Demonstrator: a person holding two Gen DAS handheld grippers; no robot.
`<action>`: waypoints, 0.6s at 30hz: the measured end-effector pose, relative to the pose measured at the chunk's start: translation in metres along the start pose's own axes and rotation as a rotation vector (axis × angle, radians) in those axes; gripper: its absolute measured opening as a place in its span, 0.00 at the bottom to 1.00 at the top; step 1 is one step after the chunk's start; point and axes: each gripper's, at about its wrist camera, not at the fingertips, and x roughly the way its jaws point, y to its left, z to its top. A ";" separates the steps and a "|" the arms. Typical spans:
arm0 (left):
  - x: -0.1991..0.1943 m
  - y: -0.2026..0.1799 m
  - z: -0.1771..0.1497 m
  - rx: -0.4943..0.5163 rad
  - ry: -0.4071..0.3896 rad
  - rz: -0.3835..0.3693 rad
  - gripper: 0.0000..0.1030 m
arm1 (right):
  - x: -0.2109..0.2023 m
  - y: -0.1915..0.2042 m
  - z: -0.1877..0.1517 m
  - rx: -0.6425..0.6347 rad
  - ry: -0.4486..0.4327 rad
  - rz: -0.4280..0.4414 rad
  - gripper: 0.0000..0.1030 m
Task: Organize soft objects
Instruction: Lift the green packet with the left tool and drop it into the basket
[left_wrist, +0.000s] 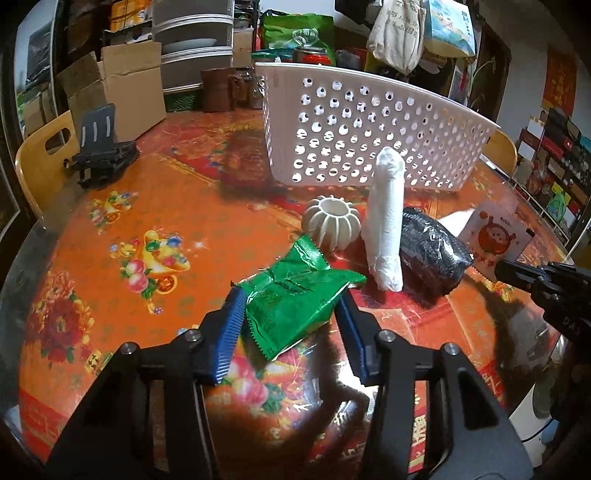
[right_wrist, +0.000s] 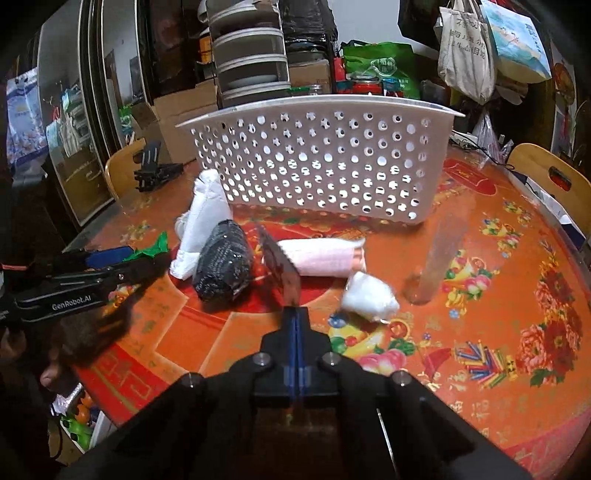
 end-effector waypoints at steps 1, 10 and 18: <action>0.000 0.000 -0.001 0.000 0.002 0.001 0.43 | -0.001 0.000 0.000 0.000 -0.002 0.000 0.00; -0.017 -0.003 0.000 -0.015 -0.025 -0.014 0.08 | -0.018 -0.005 -0.003 0.015 -0.054 0.032 0.00; -0.033 -0.010 0.001 -0.007 -0.062 -0.012 0.07 | -0.027 -0.004 -0.002 0.021 -0.085 0.053 0.00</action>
